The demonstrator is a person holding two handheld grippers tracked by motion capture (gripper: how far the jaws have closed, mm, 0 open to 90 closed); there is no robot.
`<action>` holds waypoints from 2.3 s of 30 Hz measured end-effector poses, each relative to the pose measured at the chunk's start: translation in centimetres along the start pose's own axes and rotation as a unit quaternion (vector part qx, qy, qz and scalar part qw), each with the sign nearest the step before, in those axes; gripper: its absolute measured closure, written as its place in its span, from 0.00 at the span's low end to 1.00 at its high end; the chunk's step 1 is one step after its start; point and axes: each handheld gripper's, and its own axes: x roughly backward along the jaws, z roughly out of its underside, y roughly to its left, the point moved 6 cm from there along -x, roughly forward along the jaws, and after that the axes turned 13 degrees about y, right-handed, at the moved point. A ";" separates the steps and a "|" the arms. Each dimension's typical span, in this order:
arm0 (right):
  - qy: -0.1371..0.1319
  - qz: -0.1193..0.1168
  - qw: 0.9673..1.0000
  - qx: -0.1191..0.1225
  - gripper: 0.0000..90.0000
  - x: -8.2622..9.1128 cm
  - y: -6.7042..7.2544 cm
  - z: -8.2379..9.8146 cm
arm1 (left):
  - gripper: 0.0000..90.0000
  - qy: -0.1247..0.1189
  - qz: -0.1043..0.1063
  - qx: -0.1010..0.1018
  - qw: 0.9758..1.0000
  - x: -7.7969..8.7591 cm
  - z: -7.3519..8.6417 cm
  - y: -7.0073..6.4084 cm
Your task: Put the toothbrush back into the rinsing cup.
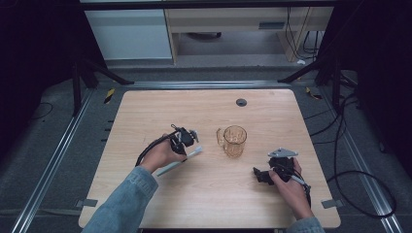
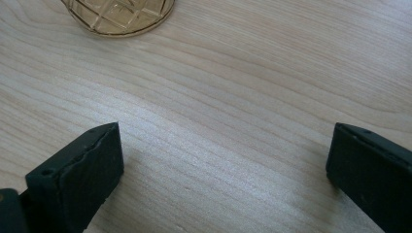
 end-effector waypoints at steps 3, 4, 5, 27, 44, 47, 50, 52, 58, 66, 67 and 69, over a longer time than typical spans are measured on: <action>0.000 0.000 1.000 -0.001 0.00 0.0 0.0 0.0 | 0.87 -0.013 -0.003 0.002 1.000 0.7 0.0 -0.1; 0.000 0.000 1.000 0.000 0.00 0.0 0.0 0.0 | 0.87 -0.023 -0.006 0.004 1.000 1.2 0.0 0.0; 0.000 0.000 1.000 0.000 0.00 0.0 0.0 0.0 | 0.87 -0.023 -0.006 0.004 1.000 1.2 0.0 0.0; 0.000 -0.001 1.000 0.003 0.00 0.0 0.0 0.0 | 0.87 -0.151 -0.019 0.045 0.987 6.6 -0.6 1.2; 0.000 -0.004 1.000 0.005 0.00 0.0 0.1 0.1 | 0.87 -0.290 -0.043 0.095 0.951 10.0 -2.5 1.6; 0.000 -0.004 1.000 0.005 0.00 0.0 0.1 0.0 | 0.87 -0.296 -0.048 0.095 0.949 10.2 -2.7 1.3; 0.000 -0.004 1.000 0.005 0.00 0.0 0.1 0.0 | 0.87 -0.300 -0.051 0.096 0.948 10.1 -3.2 1.1; 0.000 -0.006 1.000 0.009 0.00 0.0 0.1 0.1 | 0.87 -0.307 -0.050 0.100 0.945 10.0 -3.5 1.0; -0.001 -0.010 1.000 0.017 0.00 0.1 0.1 0.1 | 0.87 -0.316 -0.061 0.103 0.941 10.2 -4.0 0.7; -0.001 -0.010 1.000 0.017 0.00 0.1 0.1 0.1 | 0.87 -0.347 -0.085 0.114 0.927 11.0 -4.3 0.6; -0.001 -0.010 1.000 0.017 0.00 0.1 0.1 0.1 | 0.87 -0.351 -0.087 0.116 0.925 11.1 -4.3 0.6; -0.001 -0.010 1.000 0.017 0.00 0.1 0.1 0.1 | 0.87 -0.361 -0.084 0.121 0.921 11.2 -4.3 0.6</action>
